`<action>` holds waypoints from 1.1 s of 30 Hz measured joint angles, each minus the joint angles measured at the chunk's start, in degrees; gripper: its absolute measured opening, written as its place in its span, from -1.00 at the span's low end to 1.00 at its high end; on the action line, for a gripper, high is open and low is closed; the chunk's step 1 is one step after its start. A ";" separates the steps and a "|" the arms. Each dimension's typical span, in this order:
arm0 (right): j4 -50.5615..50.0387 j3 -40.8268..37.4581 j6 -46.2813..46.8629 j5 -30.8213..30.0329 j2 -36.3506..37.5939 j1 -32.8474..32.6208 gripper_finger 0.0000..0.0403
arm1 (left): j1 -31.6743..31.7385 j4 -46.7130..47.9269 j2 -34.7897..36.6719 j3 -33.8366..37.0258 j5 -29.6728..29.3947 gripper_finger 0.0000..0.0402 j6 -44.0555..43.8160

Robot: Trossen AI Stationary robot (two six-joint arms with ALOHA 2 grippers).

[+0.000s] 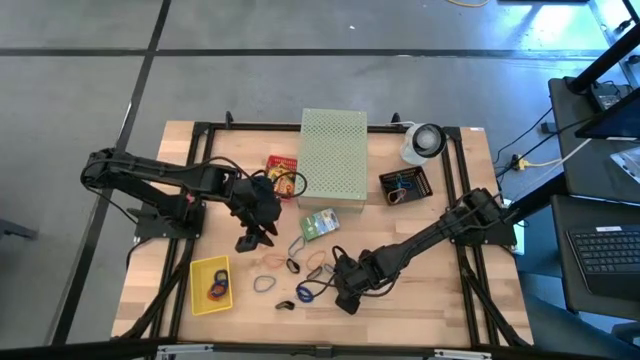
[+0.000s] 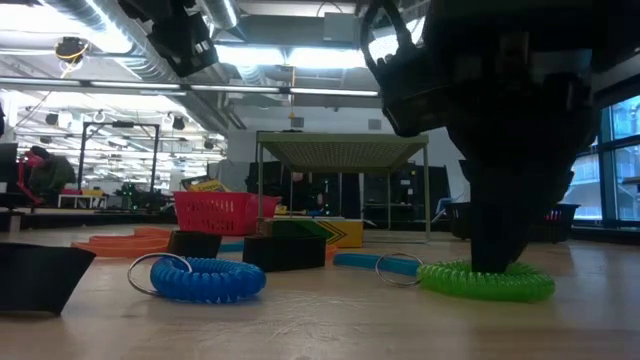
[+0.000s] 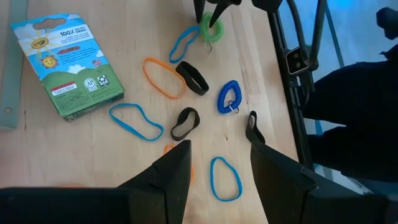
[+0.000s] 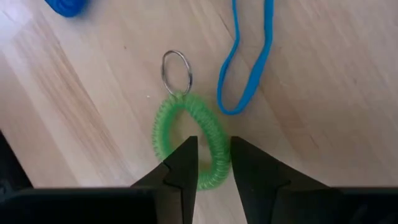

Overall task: Pick & Place Office Desk Supplies
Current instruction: Put the green spring rubber band into the yellow bin

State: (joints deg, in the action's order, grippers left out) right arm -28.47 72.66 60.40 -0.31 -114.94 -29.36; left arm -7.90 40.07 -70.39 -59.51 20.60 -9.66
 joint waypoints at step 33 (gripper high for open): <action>-2.60 -2.30 8.04 2.61 8.52 -0.54 -0.98 | 0.00 -0.10 0.00 0.00 -1.95 -0.20 -0.51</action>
State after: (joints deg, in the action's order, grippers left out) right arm -31.07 70.36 68.43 2.29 -106.42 -29.90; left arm -7.90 39.97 -70.39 -59.51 18.65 -10.17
